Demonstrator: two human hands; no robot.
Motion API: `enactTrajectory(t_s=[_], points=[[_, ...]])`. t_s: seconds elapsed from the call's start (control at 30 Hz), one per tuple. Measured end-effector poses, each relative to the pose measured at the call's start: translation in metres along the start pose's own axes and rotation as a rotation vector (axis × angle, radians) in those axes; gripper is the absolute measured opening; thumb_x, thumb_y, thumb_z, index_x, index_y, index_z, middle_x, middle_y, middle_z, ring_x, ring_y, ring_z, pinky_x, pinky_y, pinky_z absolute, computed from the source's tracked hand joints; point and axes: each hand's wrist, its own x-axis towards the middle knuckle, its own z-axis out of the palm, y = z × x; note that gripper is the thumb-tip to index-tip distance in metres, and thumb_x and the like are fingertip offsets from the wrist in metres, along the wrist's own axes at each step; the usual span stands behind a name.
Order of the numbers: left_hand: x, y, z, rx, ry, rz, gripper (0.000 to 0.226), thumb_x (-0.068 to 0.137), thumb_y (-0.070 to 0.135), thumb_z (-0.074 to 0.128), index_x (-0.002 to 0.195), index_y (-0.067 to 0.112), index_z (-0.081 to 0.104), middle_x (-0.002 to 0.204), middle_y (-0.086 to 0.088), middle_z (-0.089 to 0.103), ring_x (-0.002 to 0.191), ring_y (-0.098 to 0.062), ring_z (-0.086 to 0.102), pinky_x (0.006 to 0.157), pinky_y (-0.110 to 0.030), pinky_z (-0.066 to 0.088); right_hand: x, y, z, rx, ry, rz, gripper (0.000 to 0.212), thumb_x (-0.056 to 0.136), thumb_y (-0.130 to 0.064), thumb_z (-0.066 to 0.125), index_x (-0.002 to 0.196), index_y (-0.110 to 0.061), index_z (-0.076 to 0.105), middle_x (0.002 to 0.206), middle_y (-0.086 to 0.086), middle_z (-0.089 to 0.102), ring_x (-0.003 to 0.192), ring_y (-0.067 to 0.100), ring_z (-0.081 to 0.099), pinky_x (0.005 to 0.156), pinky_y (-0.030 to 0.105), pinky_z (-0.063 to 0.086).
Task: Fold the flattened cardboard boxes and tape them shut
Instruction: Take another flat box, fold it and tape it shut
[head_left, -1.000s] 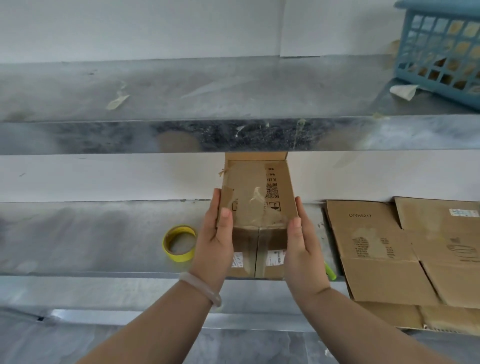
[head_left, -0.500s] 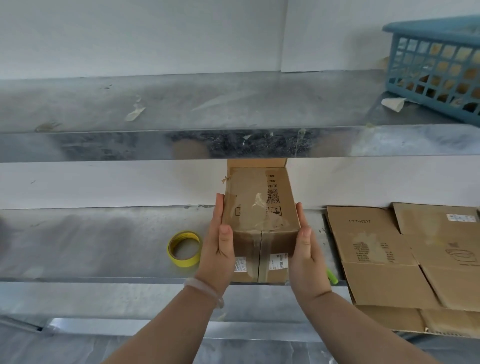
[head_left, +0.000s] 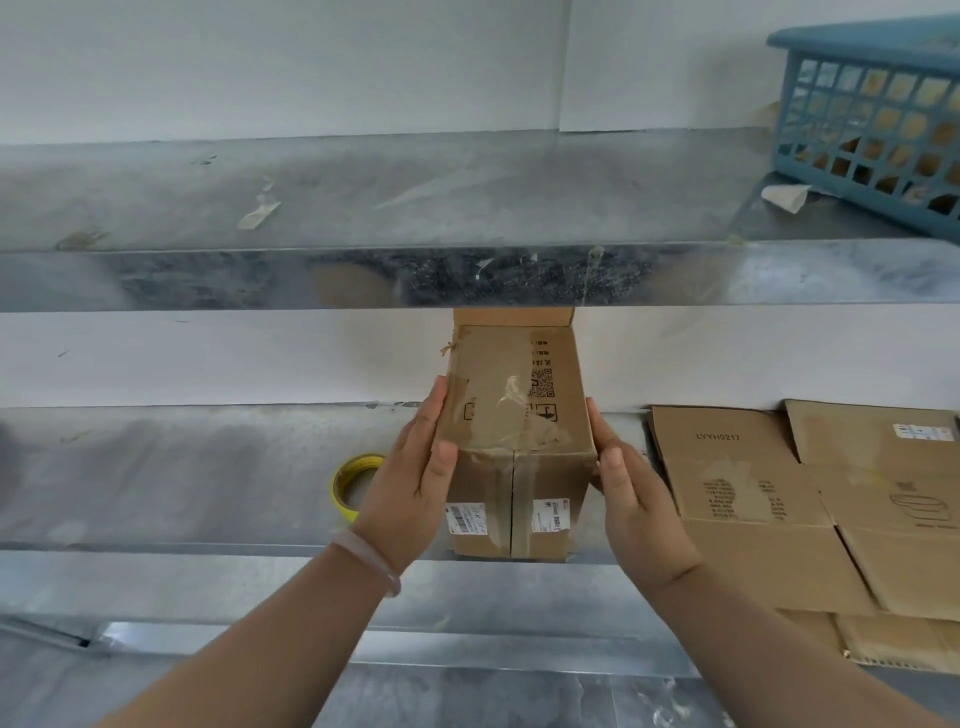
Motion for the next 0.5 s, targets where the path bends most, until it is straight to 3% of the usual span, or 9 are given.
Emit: enactTrajectory(t_s=[0.1, 0.2, 0.3, 0.37, 0.5], points=[[-0.001, 0.024, 0.026, -0.302, 0.180, -0.143, 0.063, 0.080, 0.069, 0.055, 0.136, 0.045, 0.040, 0.132, 0.019, 0.053, 0.123, -0.003, 0.051, 0.099, -0.030, 0.049, -0.003, -0.020, 0.025, 0.187, 0.091, 0.043, 0.064, 0.087, -0.063, 0.054, 0.144, -0.038, 0.040, 0.134, -0.022, 0.057, 0.126, -0.002, 0.050, 0.102, 0.022, 0.045], [0.005, 0.035, 0.043, -0.400, 0.313, -0.225, 0.060, 0.071, 0.051, 0.073, 0.124, 0.051, 0.047, 0.118, 0.022, 0.060, 0.112, -0.001, 0.059, 0.090, -0.026, 0.054, 0.005, -0.031, 0.037, 0.134, 0.248, 0.142, 0.078, 0.068, -0.064, 0.071, 0.137, -0.040, 0.042, 0.122, -0.020, 0.062, 0.114, -0.001, 0.058, 0.096, 0.027, 0.051], [0.002, 0.029, 0.047, -0.467, 0.299, -0.187, 0.065, 0.079, 0.048, 0.068, 0.138, 0.036, 0.044, 0.126, 0.017, 0.060, 0.117, -0.008, 0.058, 0.094, -0.031, 0.053, 0.009, -0.025, 0.036, 0.060, 0.232, 0.072, 0.064, 0.081, -0.062, 0.061, 0.139, -0.041, 0.045, 0.122, -0.021, 0.063, 0.116, -0.002, 0.057, 0.098, 0.030, 0.050], [-0.002, 0.020, 0.047, -0.403, 0.290, -0.110, 0.069, 0.086, 0.054, 0.060, 0.144, 0.024, 0.039, 0.136, 0.008, 0.055, 0.126, -0.016, 0.053, 0.099, -0.042, 0.050, 0.008, -0.018, 0.036, 0.038, 0.226, 0.036, 0.059, 0.088, -0.062, 0.051, 0.143, -0.041, 0.042, 0.128, -0.023, 0.060, 0.123, -0.002, 0.052, 0.101, 0.027, 0.045], [-0.002, 0.001, 0.040, -0.159, 0.226, 0.031, 0.062, 0.095, 0.058, 0.039, 0.147, 0.023, 0.034, 0.151, -0.005, 0.038, 0.138, -0.025, 0.039, 0.104, -0.056, 0.041, 0.005, -0.007, 0.039, 0.084, 0.275, 0.042, 0.061, 0.092, -0.064, 0.037, 0.148, -0.040, 0.035, 0.131, -0.040, 0.049, 0.127, -0.011, 0.044, 0.094, 0.003, 0.037]])
